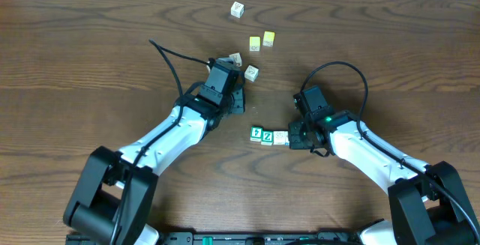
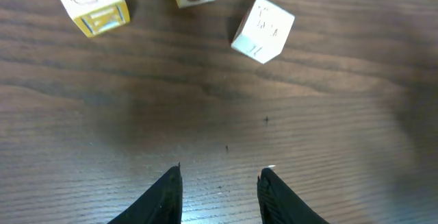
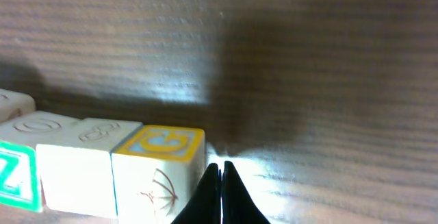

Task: Lift 4 blocks
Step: 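Lower the left gripper to the left end of the block row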

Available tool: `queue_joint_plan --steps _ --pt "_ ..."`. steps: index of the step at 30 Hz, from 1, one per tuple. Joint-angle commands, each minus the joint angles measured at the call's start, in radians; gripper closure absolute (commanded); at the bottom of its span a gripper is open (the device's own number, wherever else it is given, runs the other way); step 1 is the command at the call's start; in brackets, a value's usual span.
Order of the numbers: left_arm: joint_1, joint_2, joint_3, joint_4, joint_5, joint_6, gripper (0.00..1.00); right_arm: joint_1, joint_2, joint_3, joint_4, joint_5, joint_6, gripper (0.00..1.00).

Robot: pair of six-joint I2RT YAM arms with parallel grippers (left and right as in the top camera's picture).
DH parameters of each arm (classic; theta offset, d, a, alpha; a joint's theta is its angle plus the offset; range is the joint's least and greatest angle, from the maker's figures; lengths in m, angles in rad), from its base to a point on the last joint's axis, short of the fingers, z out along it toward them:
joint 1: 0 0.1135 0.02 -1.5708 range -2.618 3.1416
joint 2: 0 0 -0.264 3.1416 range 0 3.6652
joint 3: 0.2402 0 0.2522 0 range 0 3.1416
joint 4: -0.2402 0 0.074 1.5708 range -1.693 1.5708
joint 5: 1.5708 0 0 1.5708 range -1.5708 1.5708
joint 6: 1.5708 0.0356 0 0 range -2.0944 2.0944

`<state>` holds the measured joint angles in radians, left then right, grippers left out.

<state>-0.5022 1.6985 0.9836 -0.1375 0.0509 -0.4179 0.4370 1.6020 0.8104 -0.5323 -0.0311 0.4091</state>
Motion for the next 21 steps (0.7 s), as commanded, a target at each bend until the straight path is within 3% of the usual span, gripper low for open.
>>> queue_joint_plan --steps 1,21 --pt "0.001 0.001 -0.013 0.005 0.014 0.006 0.63 -0.003 0.006 -0.001 -0.008 -0.009 0.002 0.99" --pt "0.001 0.001 -0.013 0.010 0.013 0.006 0.61 -0.003 0.006 -0.001 0.002 -0.075 0.001 0.99"
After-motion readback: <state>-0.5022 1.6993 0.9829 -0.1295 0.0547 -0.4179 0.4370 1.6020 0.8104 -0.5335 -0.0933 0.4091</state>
